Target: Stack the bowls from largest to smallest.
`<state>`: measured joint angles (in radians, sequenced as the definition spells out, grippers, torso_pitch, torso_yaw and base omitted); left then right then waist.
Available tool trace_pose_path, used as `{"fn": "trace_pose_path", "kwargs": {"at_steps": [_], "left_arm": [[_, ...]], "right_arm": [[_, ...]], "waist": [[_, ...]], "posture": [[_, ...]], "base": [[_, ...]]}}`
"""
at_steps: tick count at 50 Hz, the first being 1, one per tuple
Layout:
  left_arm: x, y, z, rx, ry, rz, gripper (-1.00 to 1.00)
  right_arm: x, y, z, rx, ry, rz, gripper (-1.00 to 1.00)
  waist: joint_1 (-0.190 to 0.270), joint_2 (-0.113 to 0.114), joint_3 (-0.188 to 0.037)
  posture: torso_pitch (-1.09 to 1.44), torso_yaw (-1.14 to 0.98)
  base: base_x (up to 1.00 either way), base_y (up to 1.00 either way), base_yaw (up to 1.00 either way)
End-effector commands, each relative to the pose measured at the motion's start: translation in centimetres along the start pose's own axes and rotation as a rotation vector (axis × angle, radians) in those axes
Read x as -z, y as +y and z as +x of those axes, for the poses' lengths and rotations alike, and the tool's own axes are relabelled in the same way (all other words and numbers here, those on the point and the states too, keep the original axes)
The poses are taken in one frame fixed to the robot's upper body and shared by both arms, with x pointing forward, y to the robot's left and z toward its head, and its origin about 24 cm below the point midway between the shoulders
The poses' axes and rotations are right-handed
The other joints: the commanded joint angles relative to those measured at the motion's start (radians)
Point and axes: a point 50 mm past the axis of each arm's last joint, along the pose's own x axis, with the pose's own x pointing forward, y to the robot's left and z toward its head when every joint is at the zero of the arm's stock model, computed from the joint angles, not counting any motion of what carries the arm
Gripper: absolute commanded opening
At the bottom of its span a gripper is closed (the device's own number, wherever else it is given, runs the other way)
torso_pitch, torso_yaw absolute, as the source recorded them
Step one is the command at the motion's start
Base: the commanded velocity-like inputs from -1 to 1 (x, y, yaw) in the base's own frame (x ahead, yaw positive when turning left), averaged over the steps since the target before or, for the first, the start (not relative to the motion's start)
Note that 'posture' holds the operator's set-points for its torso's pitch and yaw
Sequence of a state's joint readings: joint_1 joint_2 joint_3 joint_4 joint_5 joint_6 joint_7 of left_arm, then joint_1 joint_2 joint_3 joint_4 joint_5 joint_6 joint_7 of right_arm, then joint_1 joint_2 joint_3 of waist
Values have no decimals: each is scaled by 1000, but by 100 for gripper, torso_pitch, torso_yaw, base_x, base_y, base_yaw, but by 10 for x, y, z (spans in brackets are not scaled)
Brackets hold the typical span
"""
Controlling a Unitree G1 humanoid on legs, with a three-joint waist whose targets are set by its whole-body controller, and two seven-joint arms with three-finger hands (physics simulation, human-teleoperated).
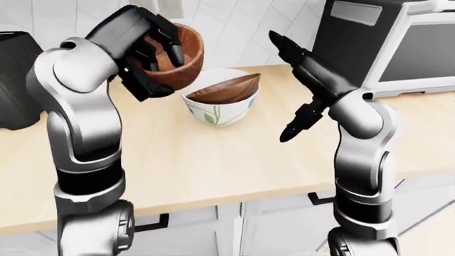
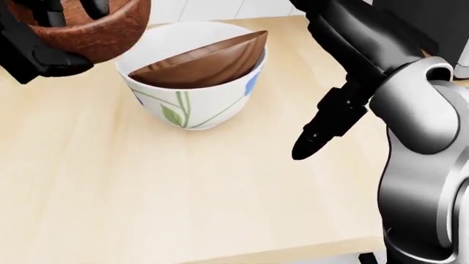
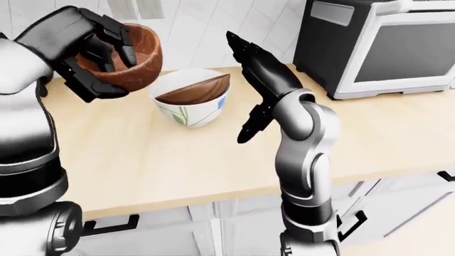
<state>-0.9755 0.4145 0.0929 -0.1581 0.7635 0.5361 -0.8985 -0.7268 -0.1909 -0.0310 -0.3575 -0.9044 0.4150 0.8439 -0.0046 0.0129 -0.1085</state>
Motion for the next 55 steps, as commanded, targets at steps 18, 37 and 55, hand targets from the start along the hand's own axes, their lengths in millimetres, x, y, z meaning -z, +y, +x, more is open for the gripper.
{"fn": "trace_pose_path", "kwargs": {"at_steps": [18,37,55], "left_arm": [[-47,11,66,-80,-104,-35,-100],[-53,-29,84,38,-118,-239,-100],[-39,-48,101,52,-84,-303,-100]], "right_arm": [[-3,-31,1,88,-30,-18,100],[-7,-38,-2,110,-44,5,100],[-8,-32,3,100,-53,17,100]], "waist": [[-5,-14,-18],[-9,-15,-20],[-5,-16,-27]], "posture": [[-20,0],[-20,0],[-20,0]], "base": [[0,0,0],[0,0,0],[0,0,0]]}}
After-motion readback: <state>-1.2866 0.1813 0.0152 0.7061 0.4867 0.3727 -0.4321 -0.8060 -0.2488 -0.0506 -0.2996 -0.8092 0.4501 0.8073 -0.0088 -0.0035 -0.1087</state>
